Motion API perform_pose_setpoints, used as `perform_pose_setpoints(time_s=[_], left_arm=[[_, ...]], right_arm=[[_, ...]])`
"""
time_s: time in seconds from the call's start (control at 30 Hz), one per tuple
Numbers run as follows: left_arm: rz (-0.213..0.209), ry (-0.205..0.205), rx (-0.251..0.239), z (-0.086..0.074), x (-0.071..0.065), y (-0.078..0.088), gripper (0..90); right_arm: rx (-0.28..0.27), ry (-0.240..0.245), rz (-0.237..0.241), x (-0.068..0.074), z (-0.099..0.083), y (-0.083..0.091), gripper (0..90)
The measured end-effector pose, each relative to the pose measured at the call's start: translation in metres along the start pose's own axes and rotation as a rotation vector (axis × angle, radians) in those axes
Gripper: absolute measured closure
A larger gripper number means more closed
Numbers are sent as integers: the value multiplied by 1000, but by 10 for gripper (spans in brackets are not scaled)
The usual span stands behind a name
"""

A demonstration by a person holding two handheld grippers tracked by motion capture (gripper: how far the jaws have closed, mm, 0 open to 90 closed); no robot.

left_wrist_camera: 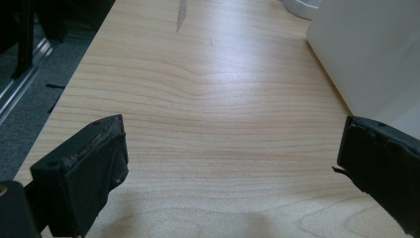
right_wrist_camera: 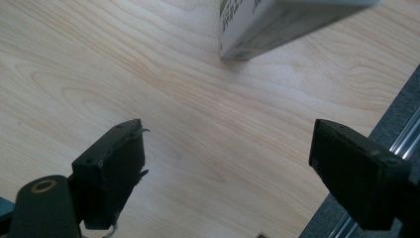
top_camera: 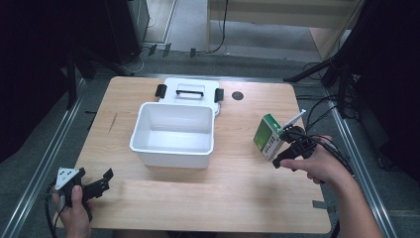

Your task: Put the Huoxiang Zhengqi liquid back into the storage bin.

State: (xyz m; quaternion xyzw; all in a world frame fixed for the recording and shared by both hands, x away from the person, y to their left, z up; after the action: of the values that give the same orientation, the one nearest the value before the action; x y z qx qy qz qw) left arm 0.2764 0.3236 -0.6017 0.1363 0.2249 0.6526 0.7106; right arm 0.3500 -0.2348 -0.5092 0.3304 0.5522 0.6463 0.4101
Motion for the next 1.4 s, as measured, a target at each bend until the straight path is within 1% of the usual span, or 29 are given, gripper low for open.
perform_pose_setpoints(time_s=[0.07, 0.2, 0.3, 0.4, 0.43, 0.47, 0.57, 0.6, 0.7, 0.8, 0.93, 0.97, 1.07, 1.13, 1.17, 1.2, 1.23, 1.27, 1.3, 1.33, 1.37, 1.4], left_arm=[[0, 0, 0, 0, 0, 0, 0], [-1, -1, 1, 0, 0, 0, 0], [-2, -1, 2, 0, 0, 0, 0], [-3, 0, 1, 0, 0, 0, 0], [-3, -1, 1, 0, 0, 0, 0], [-3, -1, 1, 0, 0, 0, 0], [-4, -1, 1, 0, 0, 0, 0], [-5, -1, 1, 0, 0, 0, 0], [-4, -2, 1, 0, 0, 0, 0], [-4, -1, 1, 0, 0, 0, 0], [-4, -2, 1, 0, 0, 0, 0], [-5, -2, 2, 0, 0, 0, 0], [-5, -2, 1, 0, 0, 0, 0], [-5, -2, 1, 0, 0, 0, 0], [-5, -2, 1, 0, 0, 0, 0], [-5, -2, 1, 0, 0, 0, 0], [-5, -2, 1, 0, 0, 0, 0], [-5, -2, 1, 0, 0, 0, 0], [-5, -2, 1, 0, 0, 0, 0], [-5, -2, 1, 0, 0, 0, 0], [-5, -1, 1, 0, 0, 0, 0], [-5, -2, 1, 0, 0, 0, 0]], right_arm=[[2, 0, 3, 1, 3, 1, 158], [-3, 15, 4, 1, 15, 5, 204], [3, 3, -8, -3, 26, 6, 215], [7, -7, -16, -5, 31, 5, 217], [5, -15, -19, -7, 36, 5, 218], [5, -15, -19, -7, 36, 5, 218], [-4, -26, -21, -10, 43, 4, 225], [-10, -24, -26, -11, 48, 4, 224], [-17, -26, -31, -12, 54, 3, 229], [-15, -32, -23, -12, 64, 2, 247], [-9, -31, -13, -12, 70, 1, 271], [-5, -28, -8, -11, 72, 0, 288], [8, -40, 13, -9, 77, -1, 320], [16, -62, 16, -10, 82, -2, 328], [16, -62, 16, -10, 82, -2, 328], [15, -72, 19, -10, 85, -3, 340], [13, -72, 23, -10, 88, -4, 371], [13, -72, 23, -10, 88, -4, 371], [21, -82, 28, -9, 89, -5, 381], [24, -84, 28, -10, 91, -8, 424], [24, -84, 28, -10, 91, -8, 424], [28, -81, 35, -10, 93, -11, 490]])
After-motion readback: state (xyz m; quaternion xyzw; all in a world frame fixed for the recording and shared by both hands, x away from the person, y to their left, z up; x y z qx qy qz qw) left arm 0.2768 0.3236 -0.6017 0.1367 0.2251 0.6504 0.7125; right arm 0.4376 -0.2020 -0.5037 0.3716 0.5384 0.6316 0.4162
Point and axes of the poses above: each handheld gripper's, and its own axes: y roughly backward along the jaws, z roughly out of its top, x roughly to its left, the point moved 10 cm from there along -y, roughly forward along the jaws, and after that the axes turned 4 degrees about -y, right-handed, at the moved point
